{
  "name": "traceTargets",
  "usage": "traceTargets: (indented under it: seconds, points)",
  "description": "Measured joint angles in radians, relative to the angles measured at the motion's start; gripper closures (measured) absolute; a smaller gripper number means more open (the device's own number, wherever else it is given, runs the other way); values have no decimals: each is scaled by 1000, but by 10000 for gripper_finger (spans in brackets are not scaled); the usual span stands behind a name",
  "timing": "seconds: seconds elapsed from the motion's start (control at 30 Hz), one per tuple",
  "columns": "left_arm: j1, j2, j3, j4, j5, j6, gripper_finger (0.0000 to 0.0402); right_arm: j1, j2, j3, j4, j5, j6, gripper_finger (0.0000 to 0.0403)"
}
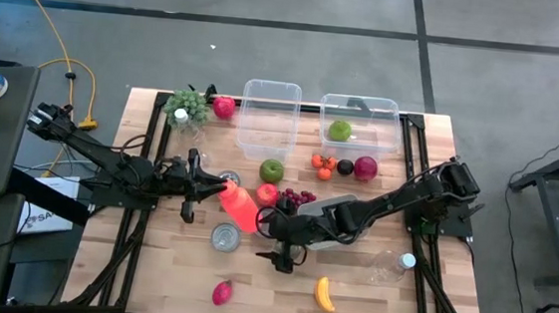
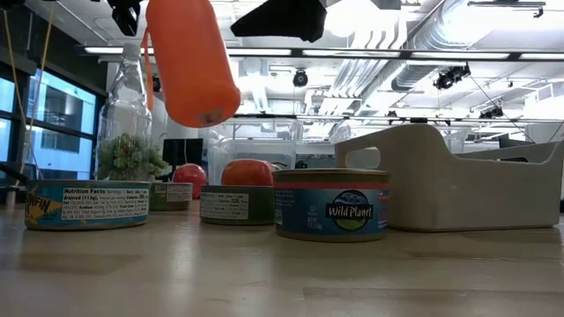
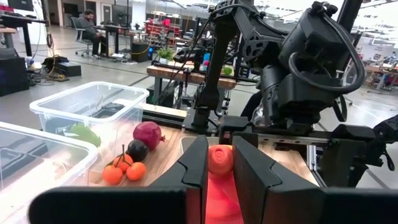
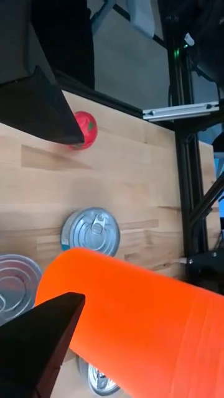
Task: Pick & Place Food Item
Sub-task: Put the orange water bottle into the left transparent bin
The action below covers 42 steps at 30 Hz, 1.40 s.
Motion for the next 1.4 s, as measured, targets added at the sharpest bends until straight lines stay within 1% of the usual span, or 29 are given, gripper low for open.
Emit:
traceTargets:
  seconds: [0.13,0.2,0.3,0.53,0.63,0.7,0.8,0.93,1.03,1.23,1.33,1.4]
  points:
    - [0,0,0,14,0,-5,358,6,0,0,33,0,-84,6]
    - [0,0,0,39,0,-38,358,23,0,0,58,35,-155,6]
    - [0,0,0,71,0,-97,358,68,0,0,115,142,-248,5]
    - [1,0,0,174,0,-99,358,161,0,1,169,410,-404,8]
    - [15,0,0,240,0,-62,358,196,0,1,171,511,-445,9]
    - [35,0,0,288,-3,-7,358,216,0,1,171,576,-457,9]
    - [79,0,25,300,-45,74,358,244,0,1,171,674,-475,9]
    - [148,28,122,228,-78,161,358,275,0,1,171,807,-492,9]
    - [212,88,239,100,-79,210,358,292,0,1,171,885,-506,9]
    - [367,258,516,-187,-78,245,358,303,0,1,170,968,-556,9]
    - [470,342,649,-310,-48,280,358,301,0,1,171,1005,-580,9]
    - [540,387,712,-360,11,272,358,295,0,1,170,1024,-582,9]
